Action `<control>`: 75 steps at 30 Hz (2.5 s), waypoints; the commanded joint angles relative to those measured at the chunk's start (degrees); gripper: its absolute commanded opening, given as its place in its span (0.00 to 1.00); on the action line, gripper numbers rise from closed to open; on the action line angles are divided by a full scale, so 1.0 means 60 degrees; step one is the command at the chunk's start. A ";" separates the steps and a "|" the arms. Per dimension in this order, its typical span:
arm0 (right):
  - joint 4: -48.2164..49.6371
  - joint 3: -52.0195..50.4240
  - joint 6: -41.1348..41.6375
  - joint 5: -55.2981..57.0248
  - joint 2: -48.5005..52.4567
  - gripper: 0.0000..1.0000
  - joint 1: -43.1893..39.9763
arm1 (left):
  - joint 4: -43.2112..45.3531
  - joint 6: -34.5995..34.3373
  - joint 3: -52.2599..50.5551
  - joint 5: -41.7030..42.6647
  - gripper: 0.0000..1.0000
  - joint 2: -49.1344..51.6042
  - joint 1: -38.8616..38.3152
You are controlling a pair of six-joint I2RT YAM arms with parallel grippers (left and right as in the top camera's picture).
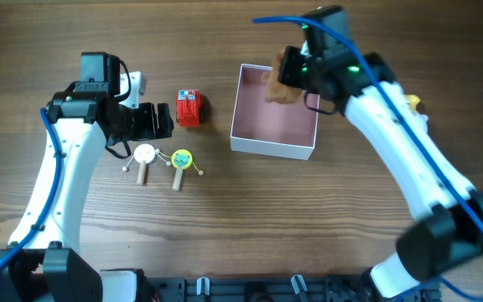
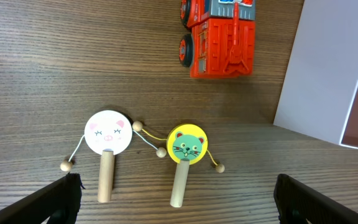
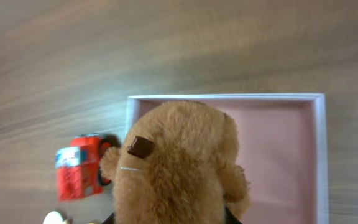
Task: Pack container
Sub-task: 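Carry the bear with the right gripper into the box and release, then grasp the white duck plush with the right gripper, then place the duck into the box beside the bear, release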
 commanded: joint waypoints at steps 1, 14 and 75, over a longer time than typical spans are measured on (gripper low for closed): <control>0.0659 -0.0153 0.1096 -0.0164 0.1574 0.04 0.0299 | -0.0029 0.0146 0.0168 -0.0051 1.00 0.0058 0.0040; 0.1730 0.0270 -0.1781 -0.1162 0.1716 0.76 0.0317 | -0.0029 0.0146 0.0168 -0.0051 1.00 0.0058 0.0040; 0.0477 -0.1260 -0.0353 0.1155 0.0925 0.04 -0.0160 | -0.0029 0.0146 0.0168 -0.0051 1.00 0.0058 0.0040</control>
